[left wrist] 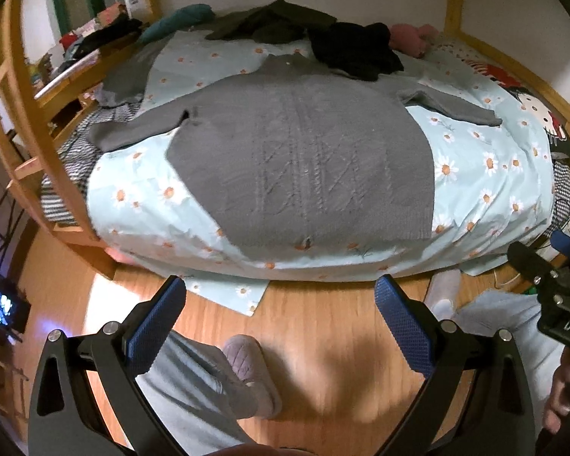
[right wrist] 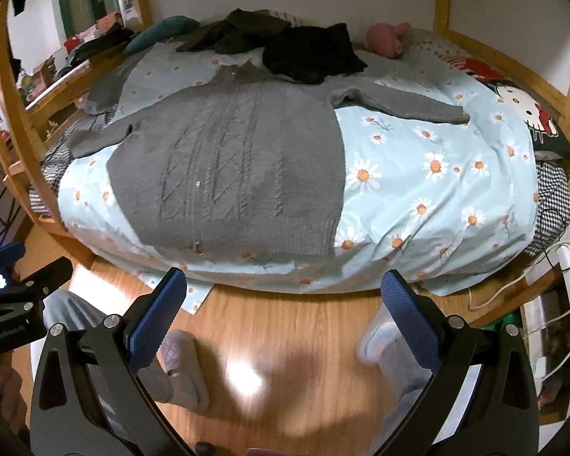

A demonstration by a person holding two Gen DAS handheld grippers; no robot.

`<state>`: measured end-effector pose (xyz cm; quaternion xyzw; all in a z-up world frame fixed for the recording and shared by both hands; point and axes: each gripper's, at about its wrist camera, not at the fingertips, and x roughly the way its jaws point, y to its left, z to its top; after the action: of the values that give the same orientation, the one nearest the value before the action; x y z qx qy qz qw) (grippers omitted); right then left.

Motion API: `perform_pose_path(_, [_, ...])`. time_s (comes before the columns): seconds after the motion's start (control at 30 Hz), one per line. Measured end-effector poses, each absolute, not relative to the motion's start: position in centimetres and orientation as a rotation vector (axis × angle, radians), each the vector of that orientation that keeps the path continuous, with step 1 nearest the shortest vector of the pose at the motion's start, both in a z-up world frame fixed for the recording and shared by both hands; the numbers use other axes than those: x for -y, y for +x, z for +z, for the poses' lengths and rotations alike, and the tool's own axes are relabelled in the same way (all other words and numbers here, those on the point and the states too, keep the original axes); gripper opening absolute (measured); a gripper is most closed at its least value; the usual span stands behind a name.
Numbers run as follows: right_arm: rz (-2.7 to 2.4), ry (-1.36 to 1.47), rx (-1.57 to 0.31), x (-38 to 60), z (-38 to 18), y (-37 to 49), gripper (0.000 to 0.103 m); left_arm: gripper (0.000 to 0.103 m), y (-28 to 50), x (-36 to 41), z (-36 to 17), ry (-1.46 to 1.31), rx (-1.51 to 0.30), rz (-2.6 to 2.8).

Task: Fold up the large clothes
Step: 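Reach both tools toward the sweater's sleeve cuffs near the pillow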

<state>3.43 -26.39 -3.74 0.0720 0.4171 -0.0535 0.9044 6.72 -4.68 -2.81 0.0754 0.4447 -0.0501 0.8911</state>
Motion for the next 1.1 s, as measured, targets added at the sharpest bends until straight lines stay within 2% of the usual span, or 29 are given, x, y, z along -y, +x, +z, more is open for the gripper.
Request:
perform_pose_path(0.5, [-0.191, 0.412, -0.792, 37.1, -7.1, 14.2, 0.100, 0.097, 18.9, 16.2, -2.0, 0.341, -0.847, -0.261])
perform_pose_path(0.77, [-0.222, 0.520, -0.690, 43.1, -9.5, 18.3, 0.100, 0.097, 27.2, 23.8, -5.5, 0.452, -0.800, -0.395])
perform_pose_path(1.0, [-0.295, 0.676, -0.645, 53.0, -12.5, 23.3, 0.101, 0.097, 34.5, 33.1, -8.2, 0.603, -0.528, -0.574])
perform_pose_path(1.1, [-0.336, 0.656, -0.641, 56.9, -12.7, 26.3, 0.101, 0.097, 39.9, 38.7, -10.0, 0.617, -0.578, -0.595])
